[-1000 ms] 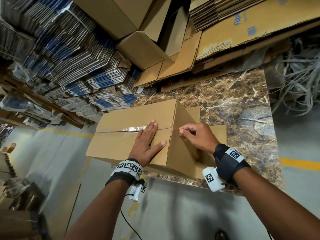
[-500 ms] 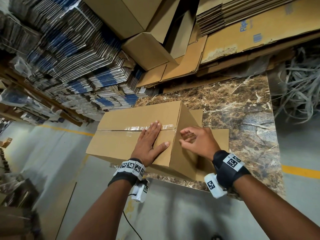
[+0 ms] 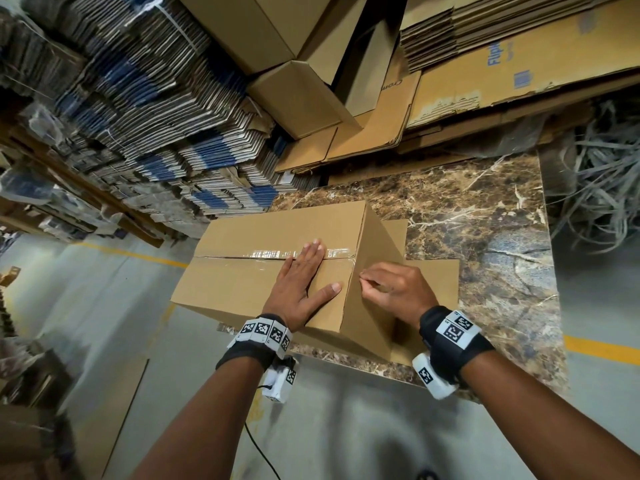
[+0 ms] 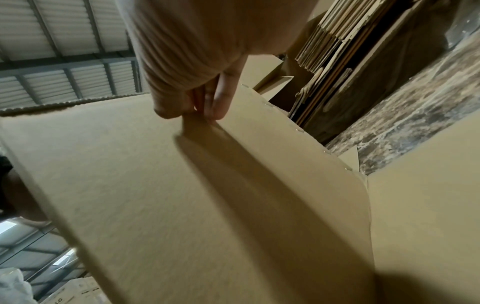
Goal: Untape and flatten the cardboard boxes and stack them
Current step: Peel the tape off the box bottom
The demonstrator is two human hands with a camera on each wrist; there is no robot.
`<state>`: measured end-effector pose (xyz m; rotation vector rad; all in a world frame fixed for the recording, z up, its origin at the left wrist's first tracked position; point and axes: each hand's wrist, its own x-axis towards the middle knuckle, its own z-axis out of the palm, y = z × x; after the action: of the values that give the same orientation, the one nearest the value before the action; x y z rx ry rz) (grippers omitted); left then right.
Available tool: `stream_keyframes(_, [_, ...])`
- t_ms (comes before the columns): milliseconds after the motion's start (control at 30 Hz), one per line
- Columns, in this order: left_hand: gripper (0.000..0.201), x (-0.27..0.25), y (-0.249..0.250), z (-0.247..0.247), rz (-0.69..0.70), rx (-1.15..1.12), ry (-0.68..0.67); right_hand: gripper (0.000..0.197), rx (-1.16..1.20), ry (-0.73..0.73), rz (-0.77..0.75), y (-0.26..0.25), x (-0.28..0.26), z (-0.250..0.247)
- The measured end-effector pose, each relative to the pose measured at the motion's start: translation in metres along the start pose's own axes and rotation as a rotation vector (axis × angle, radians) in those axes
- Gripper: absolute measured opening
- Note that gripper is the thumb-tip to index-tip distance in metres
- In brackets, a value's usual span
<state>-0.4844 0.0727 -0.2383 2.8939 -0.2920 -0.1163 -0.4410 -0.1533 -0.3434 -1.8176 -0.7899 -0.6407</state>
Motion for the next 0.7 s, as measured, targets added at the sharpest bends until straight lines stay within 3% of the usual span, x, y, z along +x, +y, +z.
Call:
stream_keyframes(167, [0.087,-0.001,0.002,-0.002,-0.008,-0.007,-0.004,0.008,0.025,0.025,-0.071,0.005,-0.001,0.002])
stream_keyframes(367, [0.087,-0.001,0.003,-0.001,-0.002,-0.006,0.0,0.014,-0.106,-0.061,-0.192,0.009,-0.001,0.006])
stream_keyframes(600, [0.087,0.0,0.001,-0.001,-0.01,-0.004,-0.013,0.006,-0.063,-0.139,-0.119,0.007,0.008,0.009])
stream_keyframes(700, [0.086,0.0,0.002,-0.002,-0.015,-0.003,-0.019,0.002,0.011,-0.156,0.023,0.007,0.012,0.007])
